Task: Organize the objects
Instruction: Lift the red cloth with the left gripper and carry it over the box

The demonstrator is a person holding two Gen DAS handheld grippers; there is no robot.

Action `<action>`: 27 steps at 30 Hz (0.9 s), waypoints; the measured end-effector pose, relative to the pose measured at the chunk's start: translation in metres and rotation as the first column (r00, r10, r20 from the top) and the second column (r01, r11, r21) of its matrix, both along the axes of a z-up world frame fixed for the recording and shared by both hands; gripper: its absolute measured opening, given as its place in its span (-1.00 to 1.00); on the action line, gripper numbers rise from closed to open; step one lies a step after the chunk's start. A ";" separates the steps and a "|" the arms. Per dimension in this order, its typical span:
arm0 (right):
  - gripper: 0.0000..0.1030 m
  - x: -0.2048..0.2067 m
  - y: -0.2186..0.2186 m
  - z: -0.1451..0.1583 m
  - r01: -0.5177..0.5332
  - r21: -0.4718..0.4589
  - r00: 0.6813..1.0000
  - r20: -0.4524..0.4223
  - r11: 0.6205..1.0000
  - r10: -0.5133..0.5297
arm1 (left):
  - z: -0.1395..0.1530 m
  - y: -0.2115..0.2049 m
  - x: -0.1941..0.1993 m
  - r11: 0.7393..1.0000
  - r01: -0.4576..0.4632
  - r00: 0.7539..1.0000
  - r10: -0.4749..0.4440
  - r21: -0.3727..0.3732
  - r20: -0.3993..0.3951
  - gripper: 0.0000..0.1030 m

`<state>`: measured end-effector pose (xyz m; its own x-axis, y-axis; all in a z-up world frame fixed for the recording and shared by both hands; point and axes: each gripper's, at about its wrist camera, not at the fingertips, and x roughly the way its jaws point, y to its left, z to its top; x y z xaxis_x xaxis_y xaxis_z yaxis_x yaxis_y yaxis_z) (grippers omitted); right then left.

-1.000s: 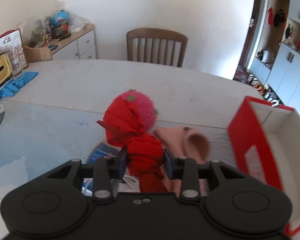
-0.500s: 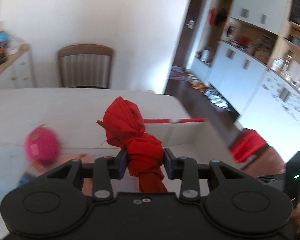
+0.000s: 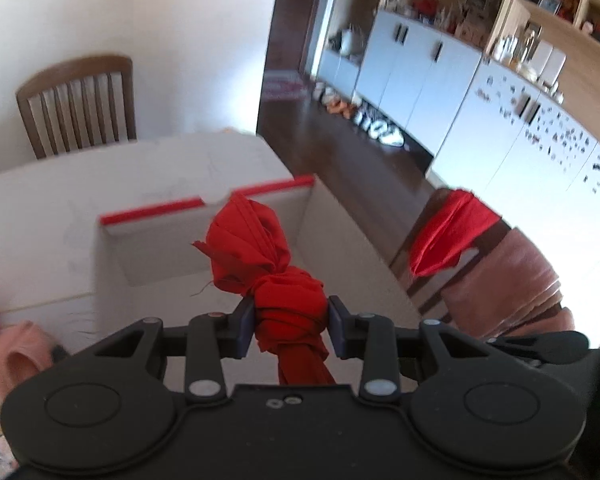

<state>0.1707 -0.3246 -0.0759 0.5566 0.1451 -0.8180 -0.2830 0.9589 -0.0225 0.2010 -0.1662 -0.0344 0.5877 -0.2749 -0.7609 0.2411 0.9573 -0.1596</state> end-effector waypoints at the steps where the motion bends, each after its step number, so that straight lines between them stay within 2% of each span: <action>1: -0.90 0.000 0.000 0.000 -0.003 0.000 1.000 0.000 1.000 0.003 | -0.006 -0.003 0.004 1.000 0.004 1.000 -0.004 0.005 -0.011 -0.32; 14: -0.89 0.000 0.005 0.000 -0.052 -0.014 0.999 -0.013 0.999 0.052 | -0.057 -0.030 0.044 0.996 0.079 0.992 -0.074 0.047 -0.101 -0.32; 27: -0.90 0.000 0.006 0.000 -0.068 -0.019 0.998 -0.019 0.997 0.068 | -0.083 -0.027 0.058 0.998 0.063 0.986 -0.060 0.015 -0.155 -0.25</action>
